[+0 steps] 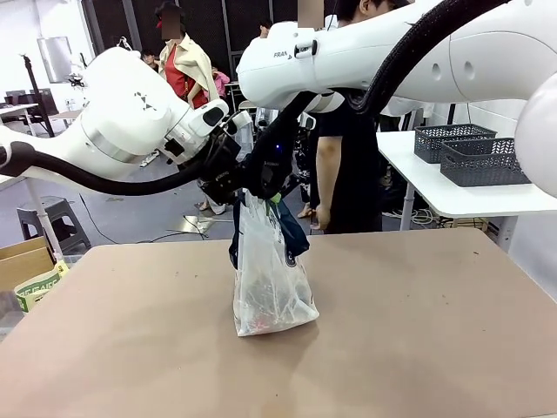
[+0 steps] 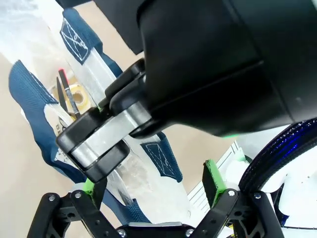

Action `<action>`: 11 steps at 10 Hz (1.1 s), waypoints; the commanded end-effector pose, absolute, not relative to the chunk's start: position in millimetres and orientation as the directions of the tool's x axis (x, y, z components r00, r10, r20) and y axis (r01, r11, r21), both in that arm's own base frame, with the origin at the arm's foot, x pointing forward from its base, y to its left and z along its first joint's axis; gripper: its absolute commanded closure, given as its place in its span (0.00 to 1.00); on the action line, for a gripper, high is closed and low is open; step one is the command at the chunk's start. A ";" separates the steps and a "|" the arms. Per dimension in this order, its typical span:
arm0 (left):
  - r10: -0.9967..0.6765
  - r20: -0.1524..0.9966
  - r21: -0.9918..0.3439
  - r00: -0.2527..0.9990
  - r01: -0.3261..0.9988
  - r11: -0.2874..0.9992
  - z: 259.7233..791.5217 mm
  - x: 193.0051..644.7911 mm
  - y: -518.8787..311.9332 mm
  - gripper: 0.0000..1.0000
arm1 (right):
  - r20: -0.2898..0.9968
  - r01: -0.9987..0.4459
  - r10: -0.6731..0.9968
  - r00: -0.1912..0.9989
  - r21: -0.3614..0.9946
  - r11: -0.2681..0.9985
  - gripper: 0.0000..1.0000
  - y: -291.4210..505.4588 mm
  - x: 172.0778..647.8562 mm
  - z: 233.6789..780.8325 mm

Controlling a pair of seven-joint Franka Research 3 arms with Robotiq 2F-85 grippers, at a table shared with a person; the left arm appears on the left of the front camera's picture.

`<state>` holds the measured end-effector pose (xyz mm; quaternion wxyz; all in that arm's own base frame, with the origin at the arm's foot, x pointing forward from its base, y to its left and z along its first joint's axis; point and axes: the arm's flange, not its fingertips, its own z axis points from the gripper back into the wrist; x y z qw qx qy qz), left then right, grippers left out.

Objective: Transfer purchased items from the store into the shopping bag.
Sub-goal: Move the Reusable shopping bag to the right side of the table.

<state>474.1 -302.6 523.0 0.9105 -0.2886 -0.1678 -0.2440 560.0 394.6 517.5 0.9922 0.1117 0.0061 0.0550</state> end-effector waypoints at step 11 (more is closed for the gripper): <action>-0.333 0.349 -0.366 0.876 0.455 0.812 516.6 467.9 -311.4 1.00 | -0.017 -0.102 0.110 0.994 0.261 0.960 1.00 398.3 562.6 517.4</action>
